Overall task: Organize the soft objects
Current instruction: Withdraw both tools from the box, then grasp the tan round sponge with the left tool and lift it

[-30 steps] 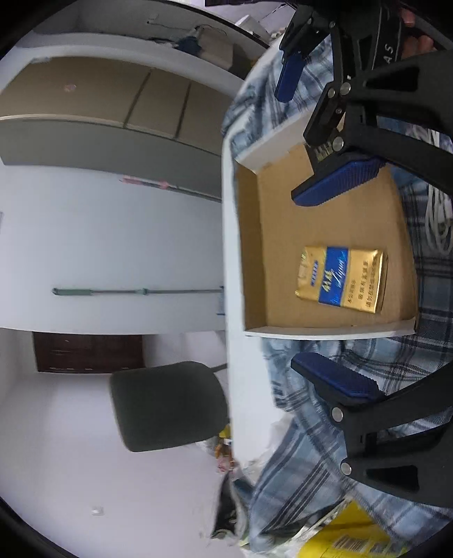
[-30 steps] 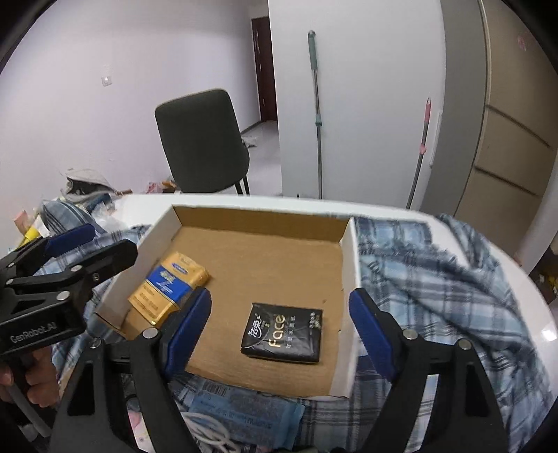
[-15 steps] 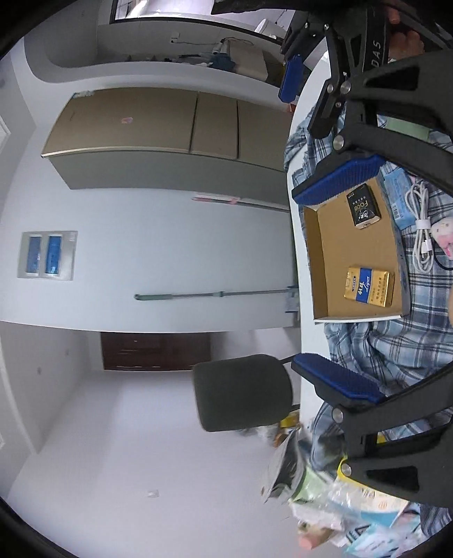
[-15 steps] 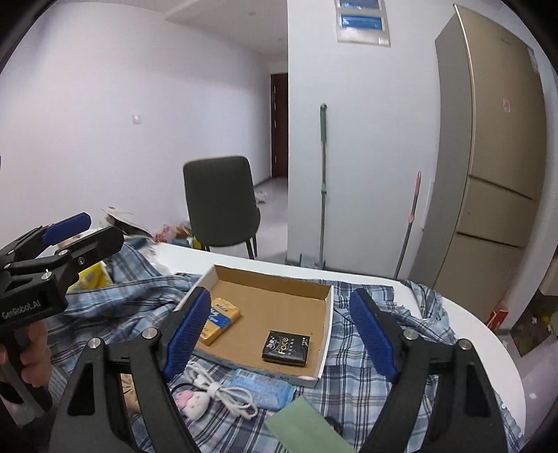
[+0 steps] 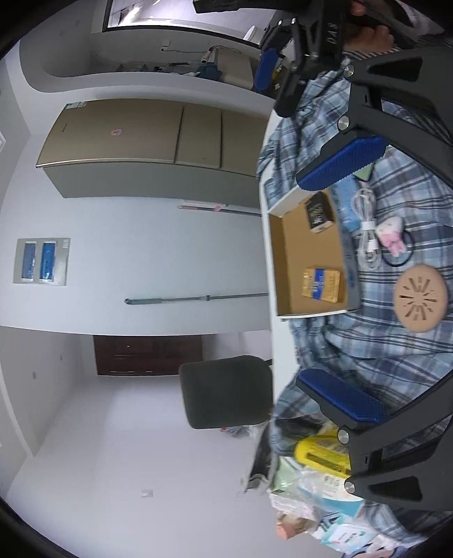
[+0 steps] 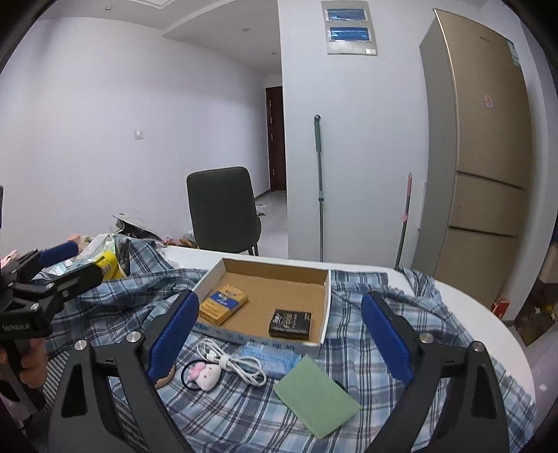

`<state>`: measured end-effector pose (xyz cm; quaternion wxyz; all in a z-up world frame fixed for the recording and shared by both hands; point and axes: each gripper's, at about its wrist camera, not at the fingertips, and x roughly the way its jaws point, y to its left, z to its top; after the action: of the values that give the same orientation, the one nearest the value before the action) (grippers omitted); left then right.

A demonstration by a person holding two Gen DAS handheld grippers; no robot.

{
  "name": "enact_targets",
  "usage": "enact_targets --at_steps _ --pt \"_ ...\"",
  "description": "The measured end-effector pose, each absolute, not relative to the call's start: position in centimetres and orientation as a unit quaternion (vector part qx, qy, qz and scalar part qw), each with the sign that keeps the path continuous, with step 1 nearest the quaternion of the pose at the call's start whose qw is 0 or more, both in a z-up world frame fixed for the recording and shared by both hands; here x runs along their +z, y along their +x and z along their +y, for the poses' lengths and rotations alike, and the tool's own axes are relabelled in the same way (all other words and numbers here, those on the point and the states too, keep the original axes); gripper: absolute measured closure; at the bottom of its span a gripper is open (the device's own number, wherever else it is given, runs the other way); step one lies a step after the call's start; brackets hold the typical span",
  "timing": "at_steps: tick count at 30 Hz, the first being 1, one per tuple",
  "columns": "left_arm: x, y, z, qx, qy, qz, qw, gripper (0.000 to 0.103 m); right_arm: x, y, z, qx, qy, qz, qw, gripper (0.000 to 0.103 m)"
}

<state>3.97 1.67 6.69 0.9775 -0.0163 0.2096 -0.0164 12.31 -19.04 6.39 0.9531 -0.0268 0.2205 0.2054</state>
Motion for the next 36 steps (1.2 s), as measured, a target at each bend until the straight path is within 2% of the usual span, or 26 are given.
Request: enact_targets --at_steps 16,20,33,36 --pt "1.5 4.1 3.8 -0.007 -0.053 0.223 0.973 0.000 1.9 13.1 -20.4 0.182 -0.017 0.237 0.954 0.009" --pt "0.3 4.6 4.1 0.000 -0.034 0.234 0.972 0.000 1.3 13.0 -20.7 0.169 -0.019 0.222 0.960 0.009" --pt "-2.9 7.0 3.4 -0.024 -0.017 0.363 0.931 0.000 0.8 13.3 -20.6 0.175 -0.021 0.241 0.955 0.009" --pt "-3.6 7.4 3.4 -0.063 -0.032 0.386 0.920 0.009 0.7 13.4 -20.6 0.175 -0.020 0.246 0.953 0.009"
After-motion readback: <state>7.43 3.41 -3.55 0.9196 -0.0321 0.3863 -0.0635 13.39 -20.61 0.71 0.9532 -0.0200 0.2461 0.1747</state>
